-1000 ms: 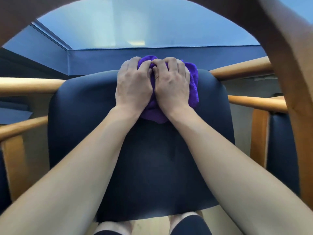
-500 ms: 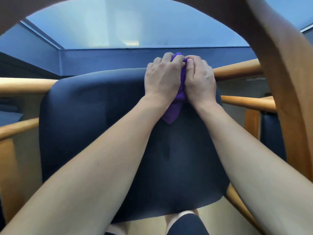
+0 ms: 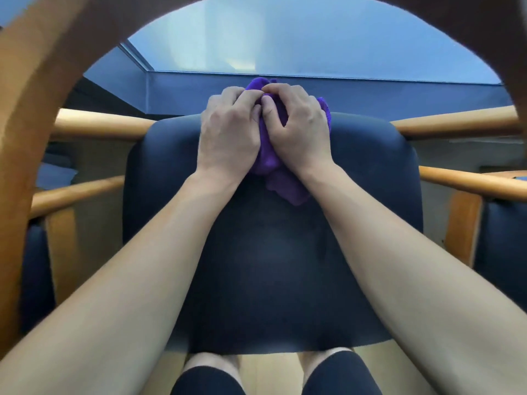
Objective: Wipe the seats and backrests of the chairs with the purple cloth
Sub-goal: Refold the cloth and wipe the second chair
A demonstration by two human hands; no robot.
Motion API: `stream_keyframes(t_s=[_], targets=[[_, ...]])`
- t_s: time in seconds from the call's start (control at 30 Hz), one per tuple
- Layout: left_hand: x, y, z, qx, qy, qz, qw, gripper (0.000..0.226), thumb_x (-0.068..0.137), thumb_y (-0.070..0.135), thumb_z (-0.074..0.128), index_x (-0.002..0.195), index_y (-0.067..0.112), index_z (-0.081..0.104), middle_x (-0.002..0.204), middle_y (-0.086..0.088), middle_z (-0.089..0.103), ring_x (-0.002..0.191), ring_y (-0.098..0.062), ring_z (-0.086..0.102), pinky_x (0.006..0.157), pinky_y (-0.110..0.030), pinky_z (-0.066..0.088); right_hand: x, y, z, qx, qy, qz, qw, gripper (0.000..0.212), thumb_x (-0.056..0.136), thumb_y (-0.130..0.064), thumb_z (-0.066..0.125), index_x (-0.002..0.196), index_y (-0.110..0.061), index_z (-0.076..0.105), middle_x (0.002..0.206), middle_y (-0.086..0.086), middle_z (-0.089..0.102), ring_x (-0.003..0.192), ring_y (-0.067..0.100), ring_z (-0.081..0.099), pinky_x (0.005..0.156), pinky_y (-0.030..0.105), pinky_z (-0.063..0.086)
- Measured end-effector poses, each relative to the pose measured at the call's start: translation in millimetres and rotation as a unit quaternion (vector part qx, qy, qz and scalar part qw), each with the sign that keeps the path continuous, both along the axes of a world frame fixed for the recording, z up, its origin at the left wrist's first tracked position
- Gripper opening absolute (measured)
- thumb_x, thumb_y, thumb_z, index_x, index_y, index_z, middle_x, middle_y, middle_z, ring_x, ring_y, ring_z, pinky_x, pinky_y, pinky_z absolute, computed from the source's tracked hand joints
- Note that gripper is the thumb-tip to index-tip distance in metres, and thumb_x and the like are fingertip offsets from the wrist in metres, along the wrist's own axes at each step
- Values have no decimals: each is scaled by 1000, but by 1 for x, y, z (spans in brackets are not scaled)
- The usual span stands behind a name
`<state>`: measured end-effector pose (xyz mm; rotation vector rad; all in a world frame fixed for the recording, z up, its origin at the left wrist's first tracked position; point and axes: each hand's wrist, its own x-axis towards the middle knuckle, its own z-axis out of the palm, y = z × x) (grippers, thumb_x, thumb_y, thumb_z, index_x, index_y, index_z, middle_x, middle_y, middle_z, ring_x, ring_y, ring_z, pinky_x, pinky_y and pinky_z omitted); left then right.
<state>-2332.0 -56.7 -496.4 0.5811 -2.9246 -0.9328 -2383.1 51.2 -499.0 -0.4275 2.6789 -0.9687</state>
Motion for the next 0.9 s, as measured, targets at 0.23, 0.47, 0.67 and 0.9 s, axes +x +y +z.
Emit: stream_keyframes(t_s=[0.23,0.47,0.67,0.9], targets=[[21,50,3,111,24,52,992,31,100,10,46,127,6,62,143,-13,48,123,-36,45,108,-39,34,24,31,7,18,30,-24,999,28,96,-23,53,120,-15,66,115,1,65,108,25,55,96,38,41],[44,92,7,34,35,-1,999,34,99,23,43,113,5,69,132,-14,56,102,-38,53,91,-45,43,61,74,9,66,53,-76,994,28,96,-23,52,118,-16,68,115,-1,67,109,25,57,90,38,42],[76,155,4,20,43,-57,997,23,97,20,54,104,6,71,125,-12,63,95,-36,57,81,-44,47,106,139,11,76,49,-140,986,27,94,-23,51,111,-15,70,109,2,68,101,29,58,86,44,44],[128,217,6,42,24,-109,993,17,97,17,60,103,7,72,124,-11,64,92,-35,57,81,-44,48,167,202,14,123,18,-188,974,34,95,-29,43,110,-13,69,105,6,67,95,32,58,83,45,44]])
